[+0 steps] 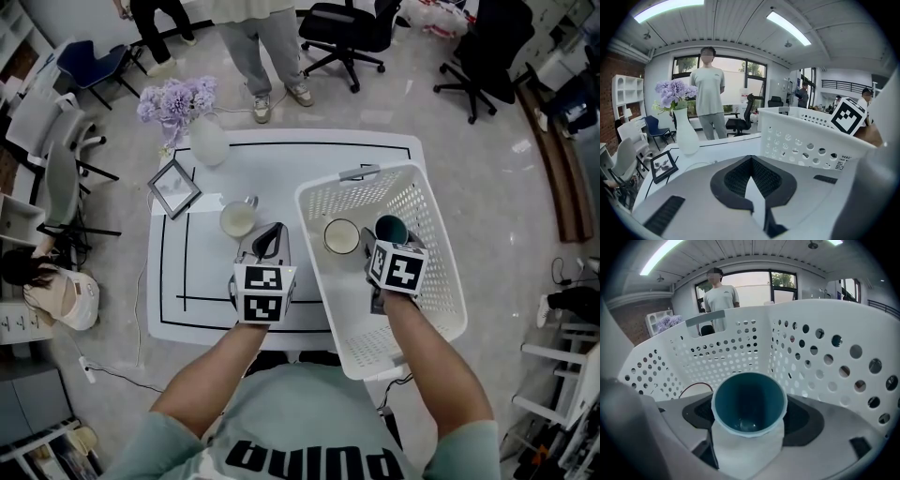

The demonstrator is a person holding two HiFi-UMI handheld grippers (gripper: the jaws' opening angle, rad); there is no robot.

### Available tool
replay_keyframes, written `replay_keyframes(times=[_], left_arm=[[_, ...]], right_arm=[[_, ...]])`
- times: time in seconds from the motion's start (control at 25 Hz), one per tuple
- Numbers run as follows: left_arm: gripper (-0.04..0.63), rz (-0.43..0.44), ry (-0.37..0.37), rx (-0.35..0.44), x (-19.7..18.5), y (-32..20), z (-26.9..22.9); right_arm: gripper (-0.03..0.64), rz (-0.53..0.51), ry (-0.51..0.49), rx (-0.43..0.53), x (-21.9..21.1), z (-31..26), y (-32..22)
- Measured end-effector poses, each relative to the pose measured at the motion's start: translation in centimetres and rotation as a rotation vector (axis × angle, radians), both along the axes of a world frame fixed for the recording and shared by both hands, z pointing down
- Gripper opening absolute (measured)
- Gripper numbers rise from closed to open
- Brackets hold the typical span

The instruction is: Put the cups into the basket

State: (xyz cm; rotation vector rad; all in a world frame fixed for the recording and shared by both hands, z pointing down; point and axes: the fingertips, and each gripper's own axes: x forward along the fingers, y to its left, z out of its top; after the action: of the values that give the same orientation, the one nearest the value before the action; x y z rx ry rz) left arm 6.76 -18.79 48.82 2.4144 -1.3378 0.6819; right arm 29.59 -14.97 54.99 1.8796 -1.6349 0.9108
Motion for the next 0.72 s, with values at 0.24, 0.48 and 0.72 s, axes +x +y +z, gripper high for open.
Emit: replay_keyframes(times=[0.24,0.48,0.72], left_arm=[[0.006,0.004,0.006,0.007,-0.1,0.2,-0.6],[0.006,0.011,0.015,0.014,-0.4,0.4,-0.9],[0.006,0.013,0.023,0.026,-0.7,0.7,-1.6]], right_arm=[[0.393,-0.012,-0.008,-0.004,-0.1,0.0,0.3],[0.394,0.002,0.004,-0.016,0.1,-0.2,0.9],[0.396,0.003,0.000,-0.021,0.2,-0.6,1.2]])
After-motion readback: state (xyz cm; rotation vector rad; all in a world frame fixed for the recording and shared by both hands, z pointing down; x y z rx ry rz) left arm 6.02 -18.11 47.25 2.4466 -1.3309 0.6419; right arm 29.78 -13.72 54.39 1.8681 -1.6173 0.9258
